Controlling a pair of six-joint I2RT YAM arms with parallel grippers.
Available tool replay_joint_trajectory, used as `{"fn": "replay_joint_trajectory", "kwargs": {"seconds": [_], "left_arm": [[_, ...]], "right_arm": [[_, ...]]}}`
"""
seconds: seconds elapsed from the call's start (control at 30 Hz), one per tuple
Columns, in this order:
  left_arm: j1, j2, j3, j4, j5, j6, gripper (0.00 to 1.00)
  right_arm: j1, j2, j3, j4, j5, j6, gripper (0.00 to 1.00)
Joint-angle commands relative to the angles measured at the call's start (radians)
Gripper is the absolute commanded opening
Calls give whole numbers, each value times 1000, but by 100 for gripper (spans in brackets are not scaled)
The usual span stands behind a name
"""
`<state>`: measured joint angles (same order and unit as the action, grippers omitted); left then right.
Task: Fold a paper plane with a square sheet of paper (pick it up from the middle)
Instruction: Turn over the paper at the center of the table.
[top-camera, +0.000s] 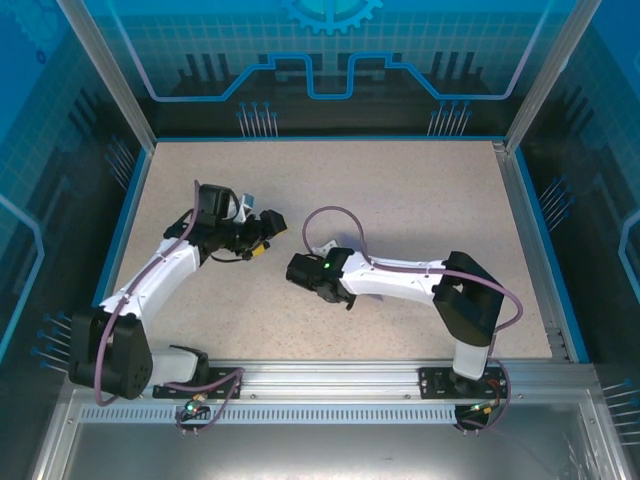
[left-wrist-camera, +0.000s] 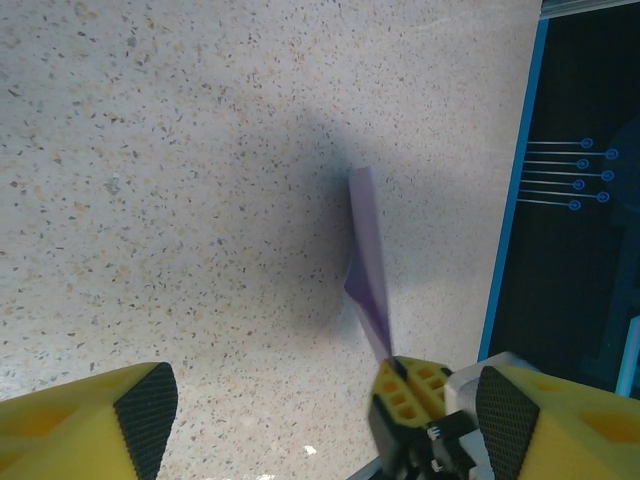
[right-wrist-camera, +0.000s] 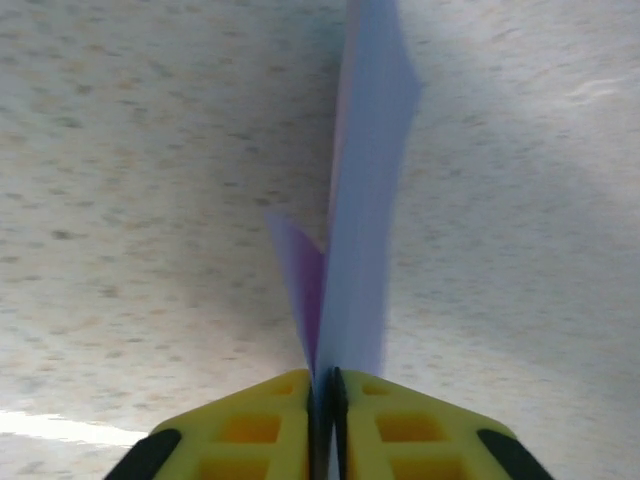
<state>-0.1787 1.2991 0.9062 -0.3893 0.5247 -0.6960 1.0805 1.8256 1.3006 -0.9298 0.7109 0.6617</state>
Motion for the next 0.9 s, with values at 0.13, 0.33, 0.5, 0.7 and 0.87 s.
{"fn": "replay_joint_trajectory", "kwargs": {"seconds": [0.13,0.33,0.5,0.7,0.87], "left_arm": [[18,12,-29,-25,52,36,82],[17,36,-43,-9,82,40,82],[-2,69,-57,17,118,44,82],[-102,119,-31,41,83,44,78],[-239,173,20,50,2,53,72]], "right_arm": [[21,39,-29,215,-236,-13,25],[-8,-20,-113,381,-383,-20,42],[-73,-153,-259,568,-554,-20,53],[-186,-372,-413,619,-650,-17,53],[-340,-508,-584,645,-751,22,51]]}}
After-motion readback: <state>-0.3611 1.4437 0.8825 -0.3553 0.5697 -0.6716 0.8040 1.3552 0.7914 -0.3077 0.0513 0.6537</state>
